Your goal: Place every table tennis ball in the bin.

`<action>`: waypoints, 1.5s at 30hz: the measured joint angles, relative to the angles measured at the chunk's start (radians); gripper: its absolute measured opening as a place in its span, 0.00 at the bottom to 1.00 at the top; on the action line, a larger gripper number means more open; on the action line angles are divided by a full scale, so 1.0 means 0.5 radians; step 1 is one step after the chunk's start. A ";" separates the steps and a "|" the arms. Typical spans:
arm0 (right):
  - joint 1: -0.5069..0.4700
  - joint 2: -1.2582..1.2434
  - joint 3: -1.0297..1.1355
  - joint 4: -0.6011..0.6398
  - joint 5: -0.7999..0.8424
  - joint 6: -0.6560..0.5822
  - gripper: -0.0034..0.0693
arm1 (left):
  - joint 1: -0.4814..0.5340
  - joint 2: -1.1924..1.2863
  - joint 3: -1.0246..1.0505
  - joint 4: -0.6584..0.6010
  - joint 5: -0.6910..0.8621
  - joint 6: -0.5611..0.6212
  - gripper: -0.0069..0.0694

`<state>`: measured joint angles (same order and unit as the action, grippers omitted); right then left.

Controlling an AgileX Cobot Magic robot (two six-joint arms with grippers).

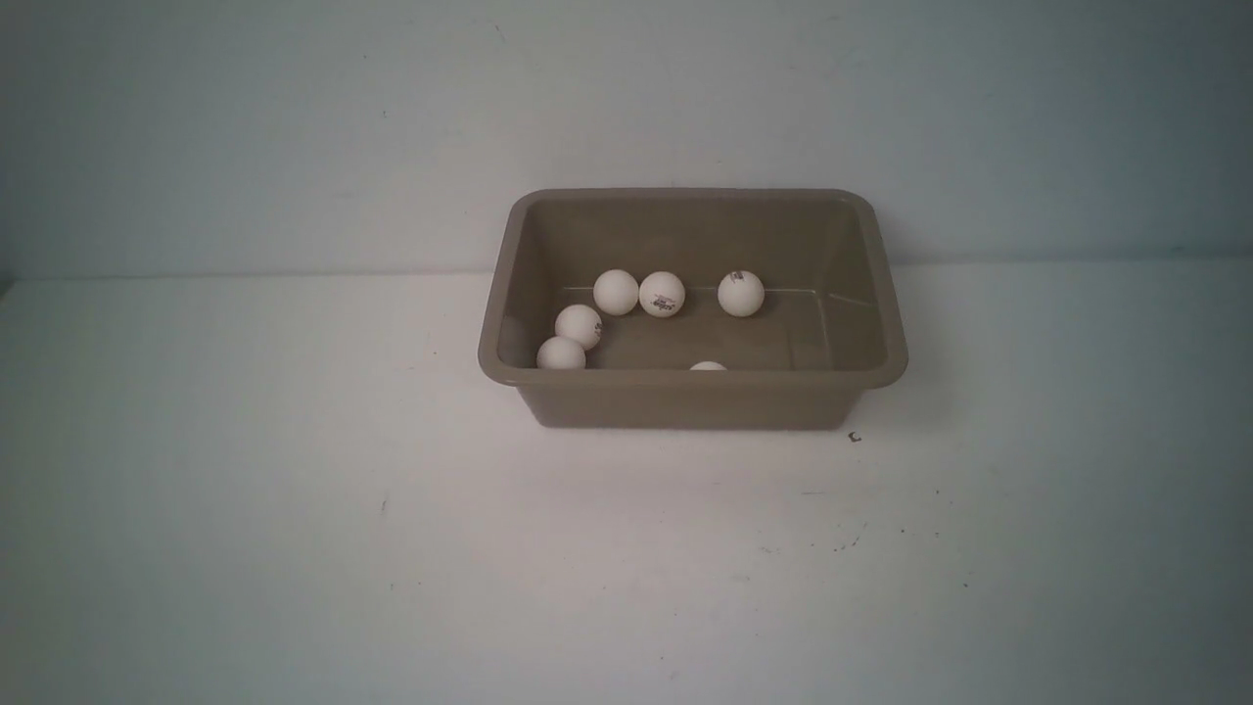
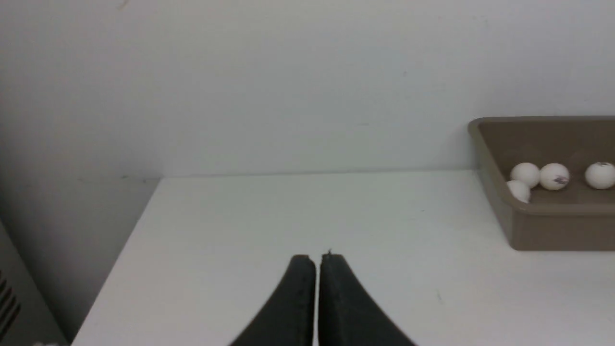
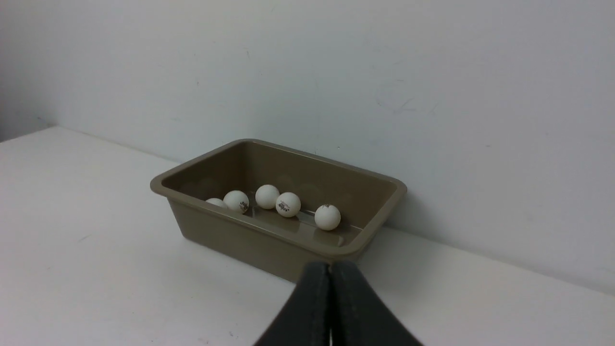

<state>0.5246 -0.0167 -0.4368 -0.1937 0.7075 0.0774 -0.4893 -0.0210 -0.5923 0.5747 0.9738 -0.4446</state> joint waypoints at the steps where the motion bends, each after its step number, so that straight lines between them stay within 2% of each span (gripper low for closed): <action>1: 0.000 0.000 0.001 0.000 0.019 0.002 0.03 | 0.000 0.000 0.000 -0.014 -0.036 0.013 0.09; 8: 0.000 0.000 0.008 0.000 0.096 0.009 0.03 | 0.000 0.000 0.000 -0.099 -0.117 -0.005 0.09; 23: 0.000 0.000 0.008 0.000 0.104 0.014 0.03 | 0.000 0.000 0.000 -0.099 -0.117 -0.008 0.09; 27: 0.000 0.000 0.008 0.000 0.104 0.014 0.03 | 0.103 0.000 0.002 -0.050 -0.178 0.011 0.09; 30: 0.000 0.000 0.008 0.000 0.104 0.014 0.03 | 0.353 0.000 0.082 -0.066 -0.602 -0.037 0.09; 31: 0.000 0.000 0.008 0.000 0.104 0.014 0.03 | 0.462 0.000 0.182 -0.105 -0.891 -0.050 0.09; 36: 0.000 0.000 0.008 0.000 0.104 0.014 0.03 | 0.749 0.002 0.813 -0.185 -1.853 -0.063 0.09; 37: 0.000 0.000 0.008 0.000 0.104 0.014 0.03 | 0.749 0.002 0.843 -0.185 -1.888 -0.063 0.09; 39: 0.000 0.000 0.008 0.000 0.106 0.014 0.03 | 0.855 0.006 1.140 -0.185 -2.238 -0.063 0.09; 42: 0.000 0.000 0.010 0.000 0.108 0.014 0.03 | 0.930 0.008 1.237 -0.178 -2.435 -0.089 0.09; 45: 0.000 0.000 0.010 0.000 0.110 0.014 0.03 | 1.006 0.008 1.236 -0.200 -2.385 -0.112 0.09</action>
<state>0.5246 -0.0167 -0.4317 -0.1937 0.7624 0.0841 0.0139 -0.0168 0.0259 0.4749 -0.2189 -0.5005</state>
